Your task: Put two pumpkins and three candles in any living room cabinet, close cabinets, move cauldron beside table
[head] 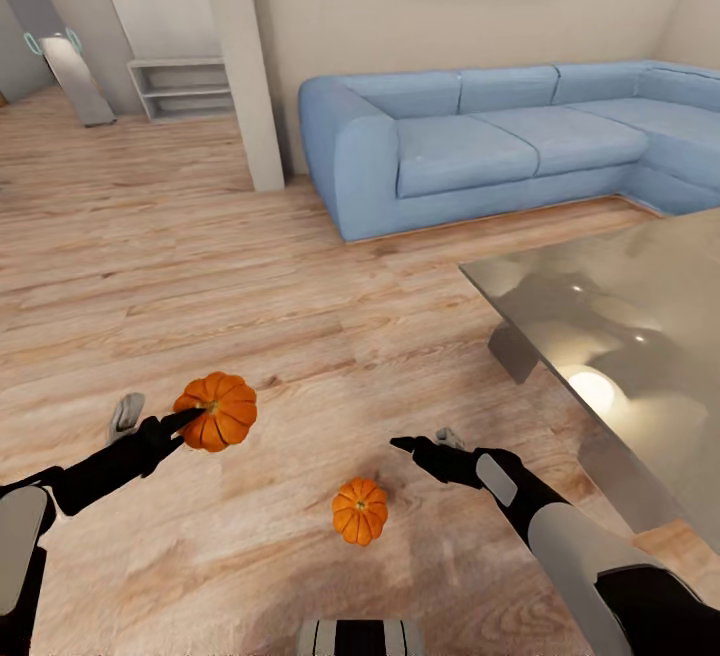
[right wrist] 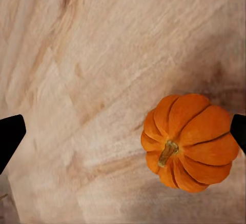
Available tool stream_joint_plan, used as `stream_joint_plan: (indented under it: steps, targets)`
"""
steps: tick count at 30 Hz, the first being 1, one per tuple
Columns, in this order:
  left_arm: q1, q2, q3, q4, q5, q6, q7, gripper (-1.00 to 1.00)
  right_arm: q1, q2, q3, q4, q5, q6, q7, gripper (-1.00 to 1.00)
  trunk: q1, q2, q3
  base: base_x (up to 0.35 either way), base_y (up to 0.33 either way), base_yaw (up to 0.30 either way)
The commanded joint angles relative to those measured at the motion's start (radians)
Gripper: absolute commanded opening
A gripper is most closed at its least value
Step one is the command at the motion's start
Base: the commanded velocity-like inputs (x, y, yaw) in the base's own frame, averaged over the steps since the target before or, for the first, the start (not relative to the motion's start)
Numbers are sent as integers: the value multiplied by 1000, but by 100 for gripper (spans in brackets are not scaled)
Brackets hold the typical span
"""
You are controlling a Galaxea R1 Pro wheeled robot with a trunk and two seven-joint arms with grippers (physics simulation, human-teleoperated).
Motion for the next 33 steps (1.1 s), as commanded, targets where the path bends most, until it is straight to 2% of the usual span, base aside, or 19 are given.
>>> stream_joint_plan:
  steps: [1,6,9,11,24,28,29,31,32,33]
  targets:
    - [-8,-3,-7,6,20,0,21,-100,-1,-2,-1,-1,-1,2,-4,100,0,0,-4,0,0,0]
    - [21,-26,-35,9,47,0,51,-100,0,-8,-7,-60,-1,3,-10,100,3,-1,-23,0,0,0]
    - [44,-34,-40,-6,91,0,55,-100,1,-33,-9,-80,-3,4,-10,100,4,-2,-35,0,0,0]
    - [51,-36,-41,-10,106,0,57,-100,1,-45,-9,-84,-4,5,-9,100,5,-3,-43,0,0,0]
    - [55,-36,-45,-9,116,0,59,-100,1,-52,-8,-87,-4,3,-8,100,11,-6,-93,0,0,0]
    - [50,-35,-68,-12,115,0,70,-100,1,-52,-8,-87,-4,1,-7,100,12,-7,-108,0,0,0]
    - [39,-32,-76,-18,118,0,98,-100,1,-51,-8,-87,-3,0,-7,100,13,-7,-112,0,0,0]
    - [-18,-33,-95,-27,129,0,207,-100,1,-52,-8,-87,-3,-2,-6,100,14,-7,-120,0,0,0]
    - [-34,-34,-106,-25,133,0,238,-100,1,-52,-8,-88,-3,-2,-6,100,14,-8,-124,0,0,0]
    - [-66,-36,-138,-19,145,0,299,-100,1,-53,-8,-92,-3,-1,-5,100,15,-8,-128,0,0,0]
